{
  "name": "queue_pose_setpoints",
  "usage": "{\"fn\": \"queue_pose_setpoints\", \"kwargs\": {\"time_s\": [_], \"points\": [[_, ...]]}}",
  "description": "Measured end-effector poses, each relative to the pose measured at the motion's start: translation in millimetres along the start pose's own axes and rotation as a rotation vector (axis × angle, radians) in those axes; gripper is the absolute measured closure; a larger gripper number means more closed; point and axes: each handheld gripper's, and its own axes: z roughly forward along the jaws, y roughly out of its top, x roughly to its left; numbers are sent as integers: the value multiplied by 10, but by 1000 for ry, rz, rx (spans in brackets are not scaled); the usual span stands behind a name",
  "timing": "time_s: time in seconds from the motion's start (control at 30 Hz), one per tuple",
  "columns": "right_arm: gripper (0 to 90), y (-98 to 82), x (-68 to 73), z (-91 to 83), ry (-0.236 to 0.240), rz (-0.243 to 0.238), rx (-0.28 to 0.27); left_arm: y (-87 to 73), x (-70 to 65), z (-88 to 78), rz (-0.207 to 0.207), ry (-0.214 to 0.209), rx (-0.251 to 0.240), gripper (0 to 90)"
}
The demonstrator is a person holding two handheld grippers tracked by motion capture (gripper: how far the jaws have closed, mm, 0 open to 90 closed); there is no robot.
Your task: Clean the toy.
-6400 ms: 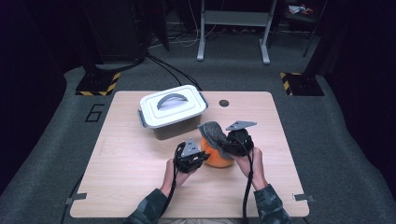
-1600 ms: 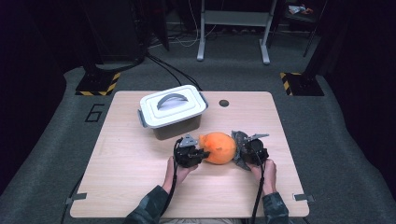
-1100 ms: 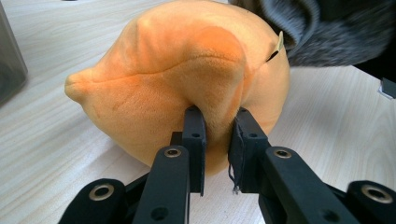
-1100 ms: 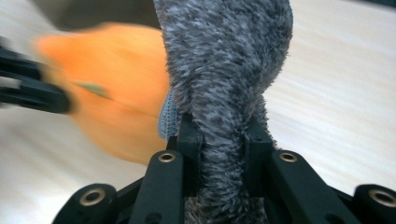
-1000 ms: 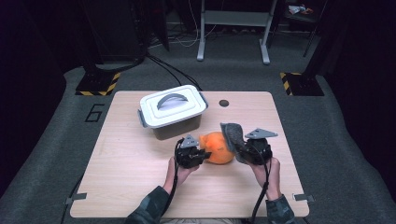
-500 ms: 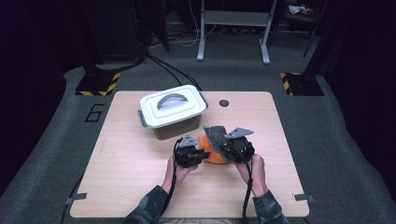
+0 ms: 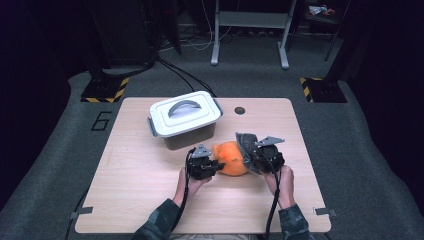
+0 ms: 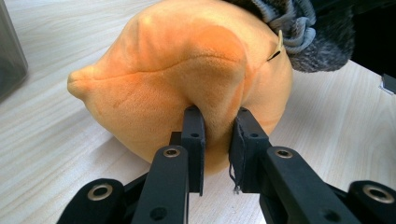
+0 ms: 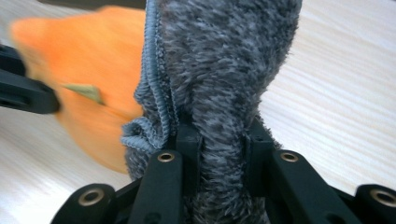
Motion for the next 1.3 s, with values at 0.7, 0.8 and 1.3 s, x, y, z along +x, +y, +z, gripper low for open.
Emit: {"fn": "queue_pose_setpoints", "kwargs": {"time_s": [0.7,0.8,1.3], "points": [[734,-307,-261,540,-8,109,185,2,38,-5,-9,9,3,769],[734,-280,-306,474,-18,112,176,0,39,-2,-14,12,6,768],[730,23,-194,-245,44,32,-73,6,50,12,0,6,9,761]]}}
